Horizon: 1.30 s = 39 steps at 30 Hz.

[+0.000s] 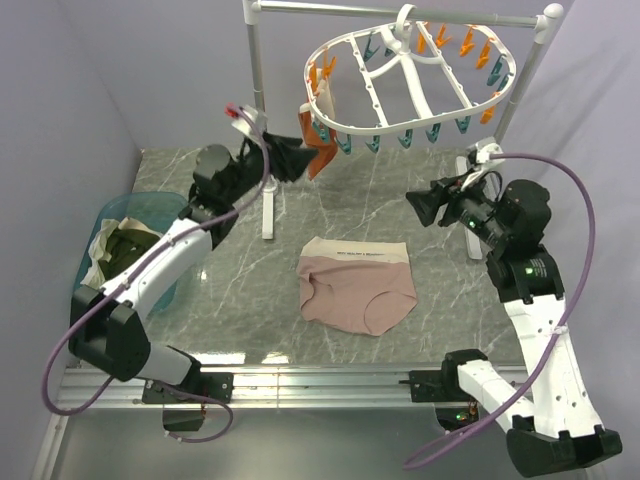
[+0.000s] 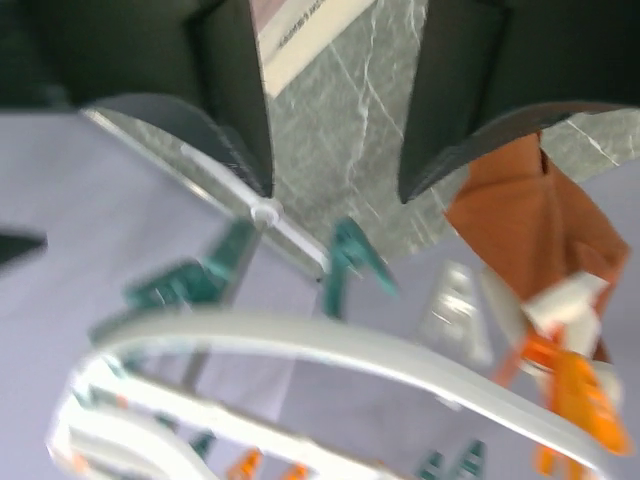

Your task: Clip the underwear to the hanger

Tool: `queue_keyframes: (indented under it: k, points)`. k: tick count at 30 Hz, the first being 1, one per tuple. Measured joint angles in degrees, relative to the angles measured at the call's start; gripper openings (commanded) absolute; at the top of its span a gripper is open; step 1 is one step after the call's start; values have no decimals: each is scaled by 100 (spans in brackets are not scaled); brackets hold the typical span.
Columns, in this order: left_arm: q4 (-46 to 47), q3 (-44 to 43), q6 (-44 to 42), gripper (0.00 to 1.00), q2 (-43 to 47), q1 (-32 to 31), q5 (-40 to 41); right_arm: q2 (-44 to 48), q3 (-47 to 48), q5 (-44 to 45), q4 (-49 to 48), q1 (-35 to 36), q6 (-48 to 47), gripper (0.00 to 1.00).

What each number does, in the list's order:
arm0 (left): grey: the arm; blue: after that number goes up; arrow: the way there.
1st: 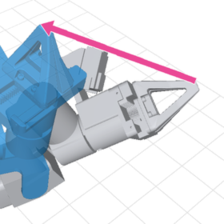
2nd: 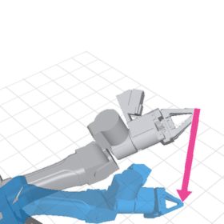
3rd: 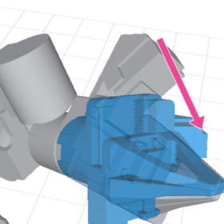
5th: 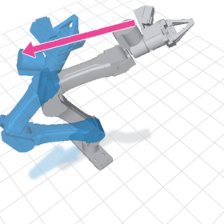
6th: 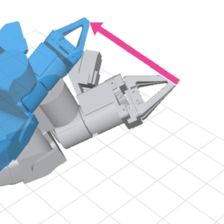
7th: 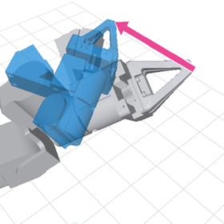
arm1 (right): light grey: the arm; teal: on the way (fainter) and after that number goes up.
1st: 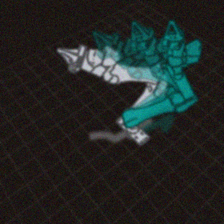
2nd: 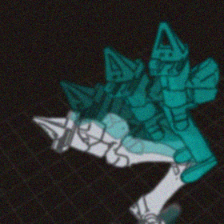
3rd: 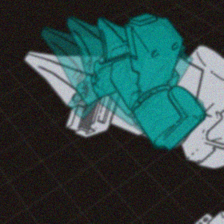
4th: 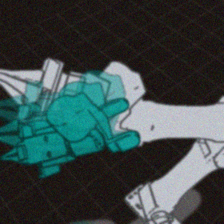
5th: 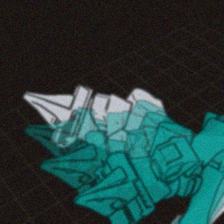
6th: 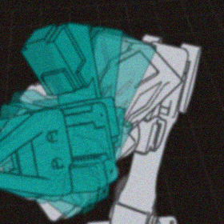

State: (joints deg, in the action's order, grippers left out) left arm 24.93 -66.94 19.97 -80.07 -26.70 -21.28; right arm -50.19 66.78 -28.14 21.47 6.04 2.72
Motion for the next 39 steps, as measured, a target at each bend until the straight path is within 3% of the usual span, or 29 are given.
queue_keyframes:
  k: [2,6,16,26,32,39]
  points:
    - [13,-328,289,50,-229,234,-9,24,-138,142,-151,262,-57,66]
    - [11,-719,702,49,-546,535,-42,142,-592,463,-686,992,-258,64]
    - [-7,-1056,1027,48,-935,514,-341,-568,-1209,1731,-2323,2623,-800,60]
    - [68,-1292,1292,45,-1226,514,-382,-1290,-1209,1969,-3423,2973,-1215,56]
    - [168,-1349,1467,40,-1403,575,-341,-1598,-1189,1945,-3759,3086,-1381,54]
    - [227,-1377,1569,41,-1471,621,-442,-1788,-1161,1917,-3886,3104,-1419,52]
